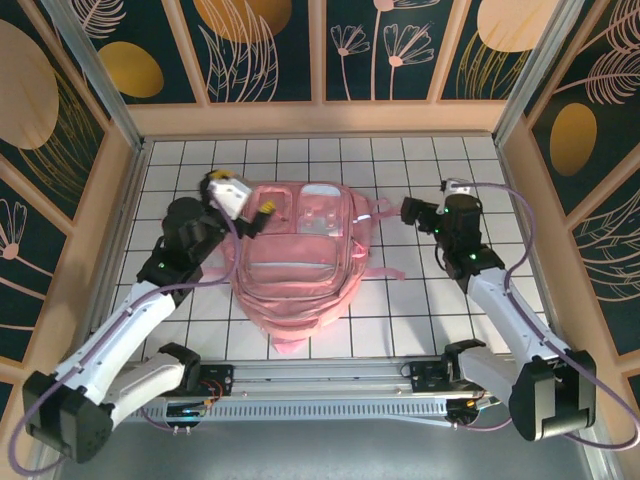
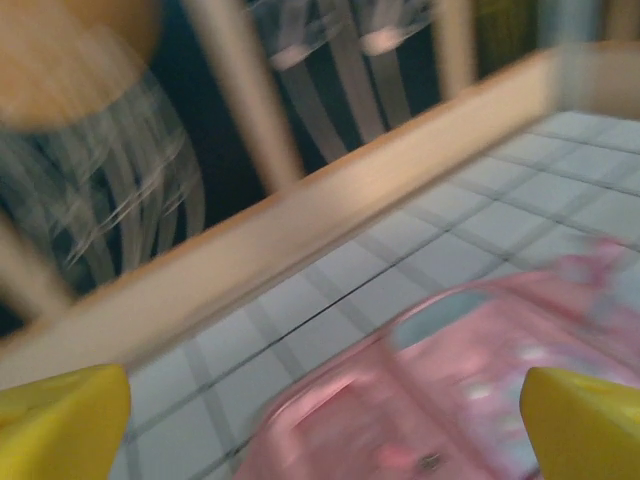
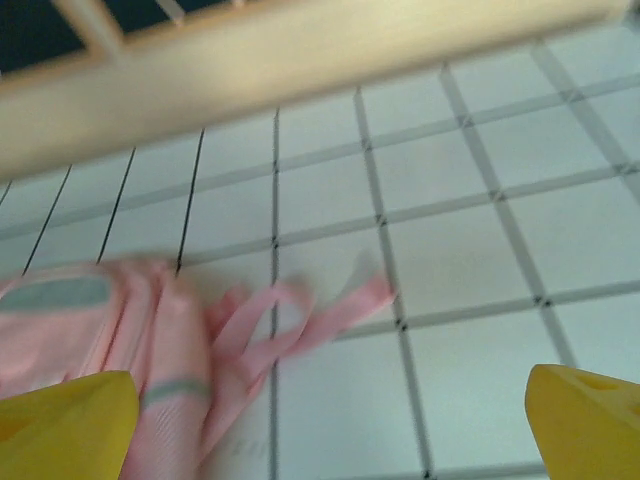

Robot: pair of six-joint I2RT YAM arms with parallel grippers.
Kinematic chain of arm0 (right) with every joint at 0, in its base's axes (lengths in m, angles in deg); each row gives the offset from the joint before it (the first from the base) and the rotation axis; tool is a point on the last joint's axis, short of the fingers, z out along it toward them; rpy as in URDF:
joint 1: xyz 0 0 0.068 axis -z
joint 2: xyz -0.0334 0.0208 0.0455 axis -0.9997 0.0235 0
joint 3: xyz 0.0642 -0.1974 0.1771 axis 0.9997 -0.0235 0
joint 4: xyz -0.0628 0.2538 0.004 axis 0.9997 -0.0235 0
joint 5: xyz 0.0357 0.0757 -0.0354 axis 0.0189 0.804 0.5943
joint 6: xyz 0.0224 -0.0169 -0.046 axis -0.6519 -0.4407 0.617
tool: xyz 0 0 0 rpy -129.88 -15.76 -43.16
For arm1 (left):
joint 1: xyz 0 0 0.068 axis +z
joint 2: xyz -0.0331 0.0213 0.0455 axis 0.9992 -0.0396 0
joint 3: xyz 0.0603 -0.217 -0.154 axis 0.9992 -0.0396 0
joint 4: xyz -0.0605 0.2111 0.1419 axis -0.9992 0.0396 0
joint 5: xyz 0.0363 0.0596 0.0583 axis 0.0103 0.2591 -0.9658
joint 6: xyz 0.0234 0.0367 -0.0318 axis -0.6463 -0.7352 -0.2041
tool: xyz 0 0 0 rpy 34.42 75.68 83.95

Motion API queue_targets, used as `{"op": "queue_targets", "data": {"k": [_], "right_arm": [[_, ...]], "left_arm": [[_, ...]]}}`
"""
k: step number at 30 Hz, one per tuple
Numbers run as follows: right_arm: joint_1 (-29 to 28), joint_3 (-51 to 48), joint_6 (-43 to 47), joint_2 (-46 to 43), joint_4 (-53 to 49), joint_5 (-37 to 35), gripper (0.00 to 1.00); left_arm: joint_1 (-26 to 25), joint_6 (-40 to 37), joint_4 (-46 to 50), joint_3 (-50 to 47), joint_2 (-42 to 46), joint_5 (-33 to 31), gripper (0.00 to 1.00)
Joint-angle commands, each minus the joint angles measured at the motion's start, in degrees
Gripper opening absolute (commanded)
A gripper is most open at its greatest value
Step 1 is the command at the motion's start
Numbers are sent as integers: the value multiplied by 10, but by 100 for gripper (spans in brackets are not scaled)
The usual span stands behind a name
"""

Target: Pack books, pencil case, and school supplies into a backpack

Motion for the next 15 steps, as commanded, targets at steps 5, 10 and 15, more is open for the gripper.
{"op": "queue_targets", "data": {"k": [5,10,15], "right_arm": [[86,-177,89,49,395,-42,99],[88,-277,154,169,684,48,99],[94,-317,142,328,898,26,99]], "left_arm": [[126,132,-280,-234,-15,-149,99],[139,126,-496,-343,-107,-157,99],[141,108,-616,-348,-172,-145,99]]}}
